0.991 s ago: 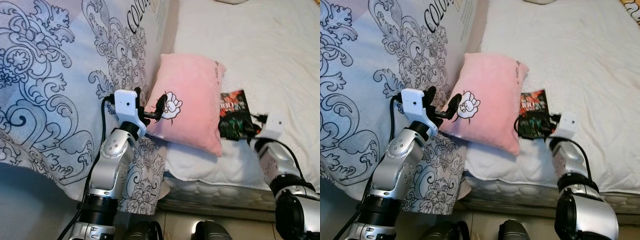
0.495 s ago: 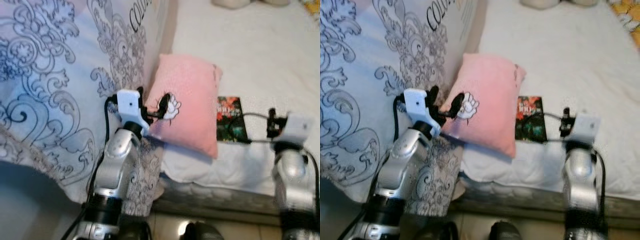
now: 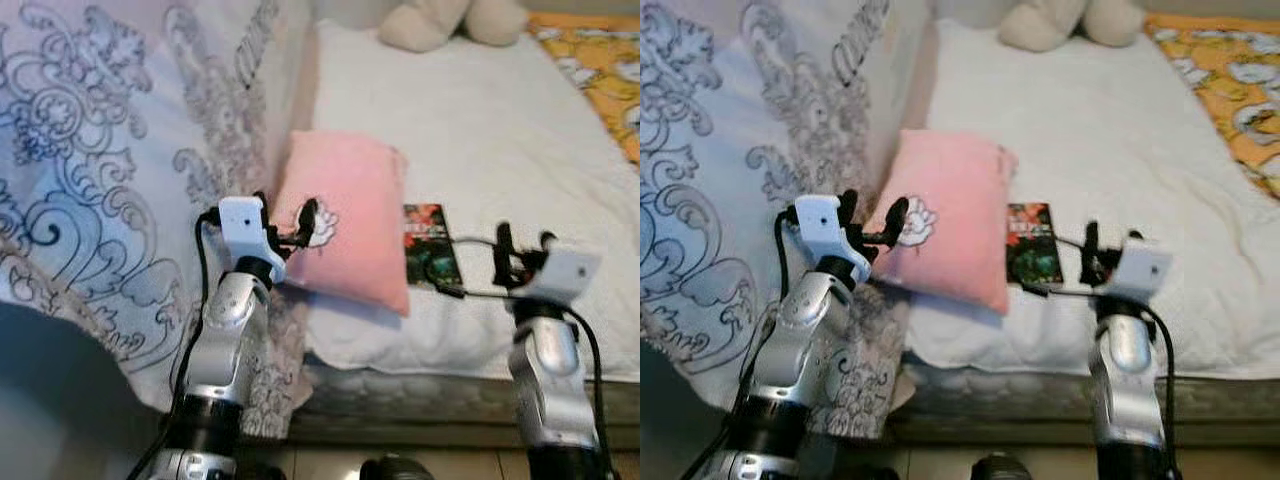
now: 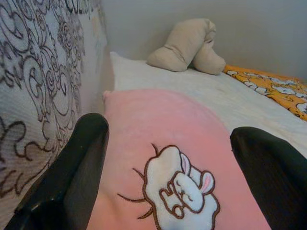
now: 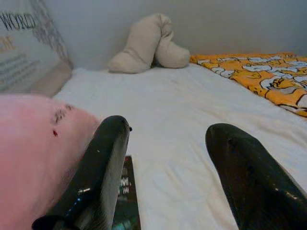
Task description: Clean up the room
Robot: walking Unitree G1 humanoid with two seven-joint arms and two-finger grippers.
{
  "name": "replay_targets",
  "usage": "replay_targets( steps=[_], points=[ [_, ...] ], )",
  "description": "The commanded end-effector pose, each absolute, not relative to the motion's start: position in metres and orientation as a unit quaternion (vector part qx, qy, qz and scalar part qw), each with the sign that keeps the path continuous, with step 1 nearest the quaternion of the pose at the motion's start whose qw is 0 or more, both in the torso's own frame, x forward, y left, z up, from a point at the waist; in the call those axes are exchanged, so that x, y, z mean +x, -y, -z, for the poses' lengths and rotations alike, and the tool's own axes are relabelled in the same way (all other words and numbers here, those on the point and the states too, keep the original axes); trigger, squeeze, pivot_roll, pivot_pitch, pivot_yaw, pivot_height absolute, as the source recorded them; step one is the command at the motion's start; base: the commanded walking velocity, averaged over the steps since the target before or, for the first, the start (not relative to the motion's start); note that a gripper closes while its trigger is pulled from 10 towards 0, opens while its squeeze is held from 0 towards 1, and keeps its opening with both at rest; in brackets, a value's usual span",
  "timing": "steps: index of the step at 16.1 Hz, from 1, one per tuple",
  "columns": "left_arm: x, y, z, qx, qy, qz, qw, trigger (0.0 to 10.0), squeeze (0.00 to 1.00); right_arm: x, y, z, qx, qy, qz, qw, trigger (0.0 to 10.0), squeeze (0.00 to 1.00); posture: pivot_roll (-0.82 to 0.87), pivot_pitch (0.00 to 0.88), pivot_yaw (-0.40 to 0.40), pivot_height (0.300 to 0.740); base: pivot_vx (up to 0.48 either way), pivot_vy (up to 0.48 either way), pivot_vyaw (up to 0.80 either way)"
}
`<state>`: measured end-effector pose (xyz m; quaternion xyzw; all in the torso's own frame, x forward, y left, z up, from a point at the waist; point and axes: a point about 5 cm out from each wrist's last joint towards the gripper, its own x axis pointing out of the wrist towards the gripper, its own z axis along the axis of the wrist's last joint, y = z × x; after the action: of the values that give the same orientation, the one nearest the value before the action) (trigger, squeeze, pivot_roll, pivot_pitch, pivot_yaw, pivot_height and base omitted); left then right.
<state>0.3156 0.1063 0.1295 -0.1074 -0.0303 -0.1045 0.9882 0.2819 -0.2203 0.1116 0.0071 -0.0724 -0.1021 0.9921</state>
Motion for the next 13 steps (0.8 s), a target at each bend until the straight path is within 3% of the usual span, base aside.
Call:
replay_targets(
  steps=[1,3,4,7,13],
  points=[
    [0.318,-0.115,-0.126,-0.109,0.024,0.08,0.991,10.0,0.0,0.282,0.222,-0.106,0.009,0.053,0.101,0.993,10.0,0.0,-0.09,0.001,0.039,0.74,0.0,-0.439,0.0],
    [0.322,-0.124,-0.122,-0.1,0.015,0.064,0.993,10.0,0.0,0.284,0.223,-0.108,0.007,0.054,0.091,0.994,10.0,0.0,-0.1,0.002,0.042,0.74,0.0,-0.442,0.0],
    [0.324,-0.125,-0.12,-0.092,0.011,0.065,0.994,10.0,0.0,0.285,0.23,-0.105,-0.013,0.042,0.099,0.994,10.0,1.0,-0.11,0.002,0.045,0.74,0.0,-0.439,0.0],
    [0.327,-0.114,-0.123,-0.085,0.02,0.084,0.993,10.0,0.0,0.286,0.232,-0.1,-0.021,0.029,0.113,0.993,10.0,1.0,-0.11,0.001,0.049,0.74,0.0,-0.441,0.0],
    [0.328,-0.117,-0.123,-0.088,0.026,0.092,0.991,10.0,0.0,0.294,0.217,-0.105,-0.014,0.043,0.089,0.995,10.0,1.0,-0.09,0.008,0.047,0.74,0.0,-0.442,0.0]
  ],
)
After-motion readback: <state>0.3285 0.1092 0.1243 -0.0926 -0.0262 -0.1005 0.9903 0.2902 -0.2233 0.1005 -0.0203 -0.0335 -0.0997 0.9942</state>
